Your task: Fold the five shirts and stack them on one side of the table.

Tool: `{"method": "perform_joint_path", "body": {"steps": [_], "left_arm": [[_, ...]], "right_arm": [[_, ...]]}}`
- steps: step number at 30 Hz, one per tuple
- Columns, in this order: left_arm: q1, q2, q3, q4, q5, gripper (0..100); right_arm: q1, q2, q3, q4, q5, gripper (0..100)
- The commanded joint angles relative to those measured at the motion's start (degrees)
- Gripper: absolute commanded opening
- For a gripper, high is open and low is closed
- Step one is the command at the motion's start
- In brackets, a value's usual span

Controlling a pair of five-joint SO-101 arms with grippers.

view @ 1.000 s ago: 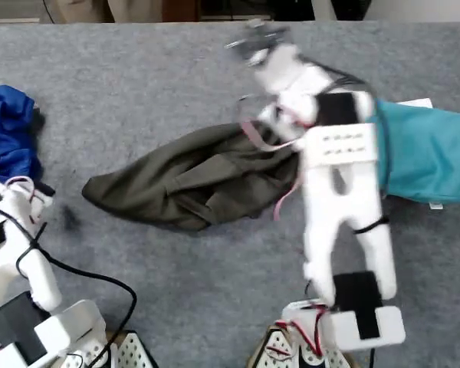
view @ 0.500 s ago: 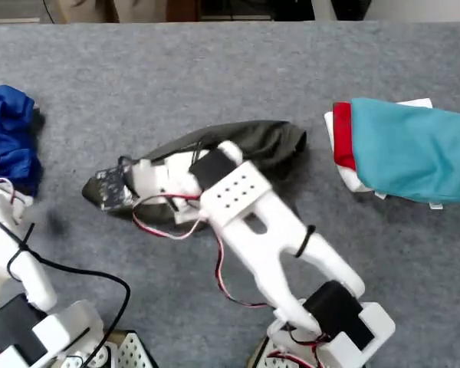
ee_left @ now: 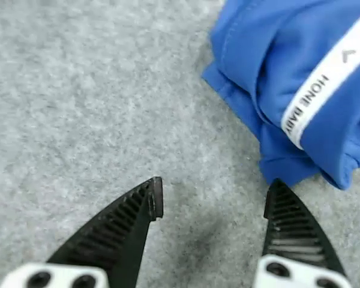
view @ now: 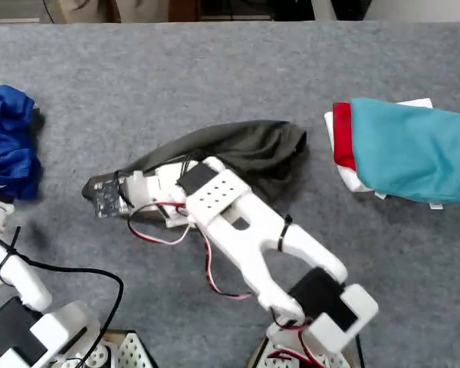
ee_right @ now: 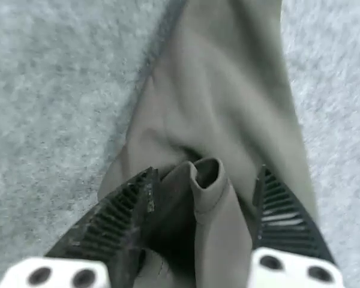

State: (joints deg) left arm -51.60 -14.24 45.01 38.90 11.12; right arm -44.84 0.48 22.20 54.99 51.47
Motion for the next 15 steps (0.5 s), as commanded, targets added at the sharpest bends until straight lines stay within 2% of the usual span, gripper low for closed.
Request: {"method": "perform_joint_path", "body": {"steps": [1, 5, 8, 15], "left_arm": [[-0.53, -0.75, -2.55, -0.62, 0.35, 27], [-0.53, -0.75, -2.55, -0.7, 0.35, 27], [-0.53, -0.75, -2.55, -0.7, 0.35, 27], [-0.53, -0.75, -2.37, -0.7, 0.35, 27]], "right_arm": [[1.89, 1.63, -4.7, -0.97, -1.67, 14.3], [2.95, 1.89, -5.67, -0.7, -1.58, 4.3], [3.38, 1.89, -6.99, 2.64, -1.67, 3.7], [3.56, 1.89, -10.15, 8.26, -1.76, 20.7]]}}
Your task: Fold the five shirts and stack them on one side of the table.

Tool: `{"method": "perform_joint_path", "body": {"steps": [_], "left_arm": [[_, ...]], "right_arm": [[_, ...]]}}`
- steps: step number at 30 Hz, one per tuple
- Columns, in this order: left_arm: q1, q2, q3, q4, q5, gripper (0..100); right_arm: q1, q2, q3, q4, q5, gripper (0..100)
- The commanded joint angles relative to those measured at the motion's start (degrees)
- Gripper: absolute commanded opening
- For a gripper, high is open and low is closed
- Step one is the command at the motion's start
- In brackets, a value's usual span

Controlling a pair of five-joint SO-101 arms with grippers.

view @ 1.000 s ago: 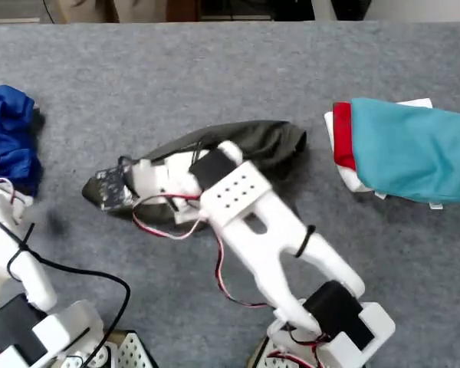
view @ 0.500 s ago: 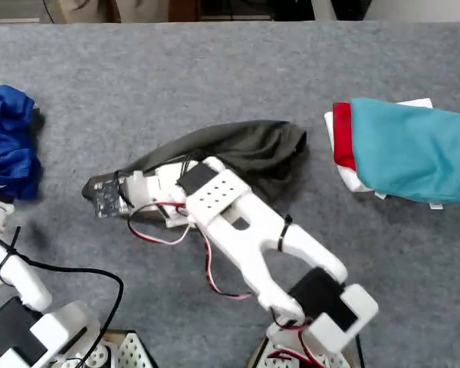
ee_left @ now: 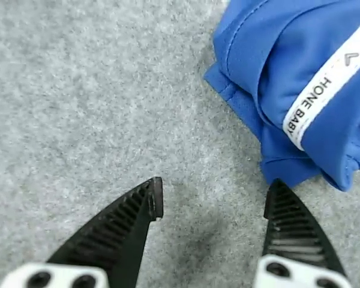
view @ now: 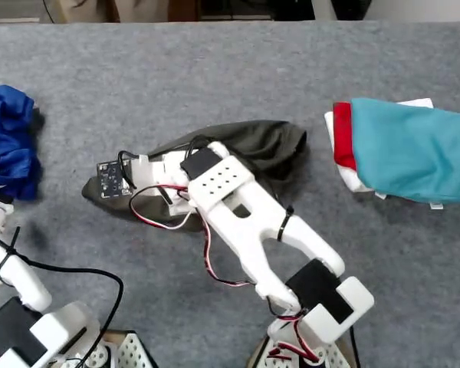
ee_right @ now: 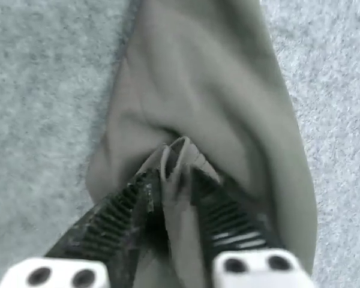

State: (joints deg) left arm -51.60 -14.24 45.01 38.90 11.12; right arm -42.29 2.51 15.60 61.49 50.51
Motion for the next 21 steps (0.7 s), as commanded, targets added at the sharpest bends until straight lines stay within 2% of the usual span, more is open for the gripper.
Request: {"method": "perform_joint_path", "body": {"steps": [1, 5, 12, 21], "left_arm": [[-0.53, -0.75, -2.29, -0.7, 0.35, 27], [-0.53, -0.75, -2.2, -0.7, 0.35, 27], [-0.44, -0.75, -2.2, -0.53, 0.35, 27], [-0.44, -0.75, -2.11, -0.44, 0.35, 27]], "right_arm": [[1.01, -0.13, -3.91, 2.29, -0.79, 22.4], [1.01, -0.13, -4.09, 2.29, -0.79, 20.8], [0.92, 0.31, -4.0, 1.85, -0.79, 9.0], [0.92, 1.54, -2.95, -1.85, -0.79, 10.8]]}}
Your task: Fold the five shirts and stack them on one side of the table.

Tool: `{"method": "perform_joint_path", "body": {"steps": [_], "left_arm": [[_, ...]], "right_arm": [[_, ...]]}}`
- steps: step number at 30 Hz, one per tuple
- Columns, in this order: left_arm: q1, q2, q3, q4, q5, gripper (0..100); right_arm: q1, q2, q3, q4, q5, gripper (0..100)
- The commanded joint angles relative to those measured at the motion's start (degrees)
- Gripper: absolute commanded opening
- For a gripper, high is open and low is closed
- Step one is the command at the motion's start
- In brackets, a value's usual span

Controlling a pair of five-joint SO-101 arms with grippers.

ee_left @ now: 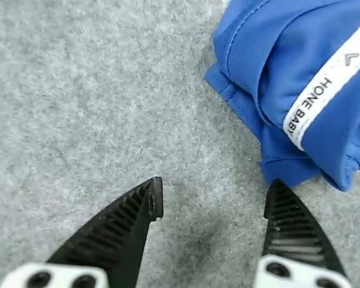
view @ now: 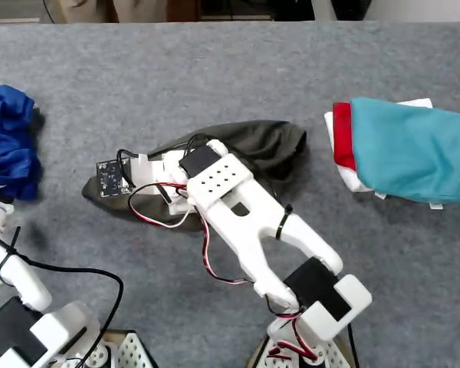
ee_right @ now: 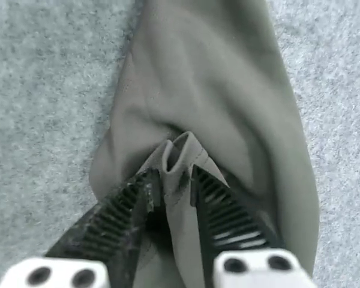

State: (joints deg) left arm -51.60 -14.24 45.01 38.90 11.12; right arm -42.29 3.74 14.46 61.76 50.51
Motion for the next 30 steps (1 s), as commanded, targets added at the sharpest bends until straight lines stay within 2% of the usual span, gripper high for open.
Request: {"method": "perform_joint_path", "body": {"steps": [1, 10, 13, 19, 26, 30], "left_arm": [[-0.44, -0.75, -2.11, -0.44, 0.35, 27], [-0.44, -0.75, -2.11, -0.7, 0.35, 27], [-0.44, -0.75, -2.11, -0.7, 0.35, 27], [0.18, -0.75, -2.11, -0.53, 0.35, 27], [2.99, -1.27, -1.14, 0.53, 0.18, 27], [7.74, -1.36, -0.97, 3.52, -0.09, 27]], "right_arm": [[0.92, 0.92, -1.8, -2.46, -0.79, 10.8], [1.54, 2.77, -2.68, -2.29, -0.79, 9.7], [2.86, 2.77, -4.26, -2.37, -0.97, 0.0], [5.14, 2.77, -9.89, -1.85, -6.59, 0.2], [10.42, -1.98, -36.53, 2.9, -17.49, 0.2], [15.96, -1.89, -54.99, 2.11, -19.34, 0.2]]}}
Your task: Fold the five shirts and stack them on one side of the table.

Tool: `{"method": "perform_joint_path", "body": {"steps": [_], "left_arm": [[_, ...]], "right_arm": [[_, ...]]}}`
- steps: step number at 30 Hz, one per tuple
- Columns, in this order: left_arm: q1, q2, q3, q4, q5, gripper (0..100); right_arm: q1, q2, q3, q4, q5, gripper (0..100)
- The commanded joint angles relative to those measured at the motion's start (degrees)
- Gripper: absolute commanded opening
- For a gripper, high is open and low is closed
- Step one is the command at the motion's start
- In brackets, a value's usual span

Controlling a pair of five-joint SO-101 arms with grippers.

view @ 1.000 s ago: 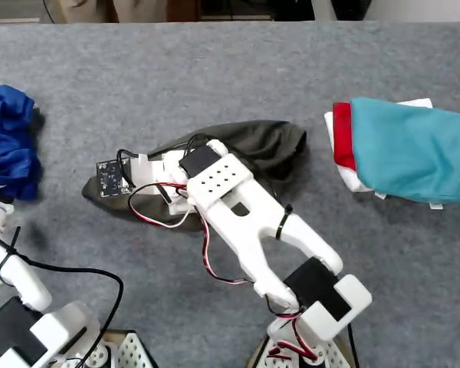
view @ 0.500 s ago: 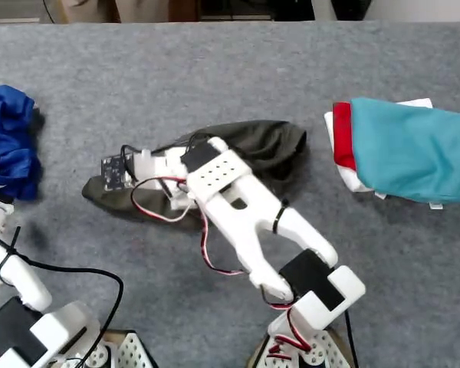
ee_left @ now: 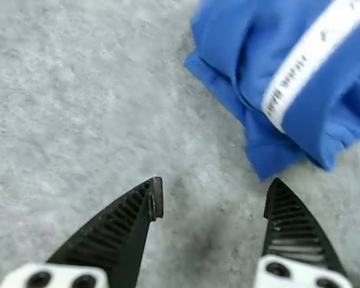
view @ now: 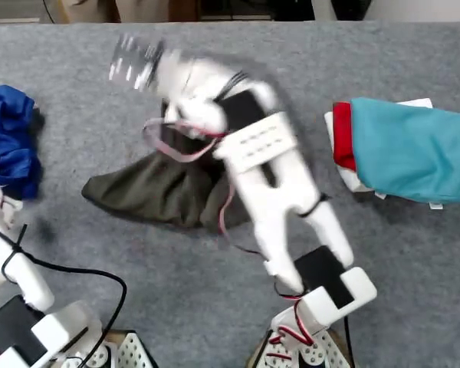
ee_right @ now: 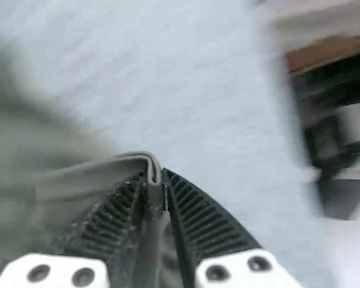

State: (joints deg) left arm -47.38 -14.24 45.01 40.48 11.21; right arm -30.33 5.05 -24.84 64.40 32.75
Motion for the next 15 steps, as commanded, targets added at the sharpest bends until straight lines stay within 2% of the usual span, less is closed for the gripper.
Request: {"method": "perform_joint_path", "body": {"steps": [1, 4, 7, 11, 15], "left_arm": [[5.01, -1.45, -1.49, 3.78, -0.18, 27], [9.85, -3.74, -5.1, 10.73, -0.18, 27], [15.91, -7.25, -6.95, 14.42, -0.26, 27], [24.44, -10.42, -6.59, 15.56, 0.18, 27], [31.91, -10.42, -4.92, 15.56, 0.26, 27]], "right_arm": [[5.85, -2.59, -18.24, -2.02, -1.85, 0.2], [11.82, 0.31, -23.43, -6.77, -1.93, 0.2], [17.45, 3.82, -23.96, -8.26, -2.02, 0.2], [22.2, 10.51, -22.99, -6.24, -4.48, 0.2], [24.31, 20.79, -21.58, -9.05, -8.0, 0.2]]}}
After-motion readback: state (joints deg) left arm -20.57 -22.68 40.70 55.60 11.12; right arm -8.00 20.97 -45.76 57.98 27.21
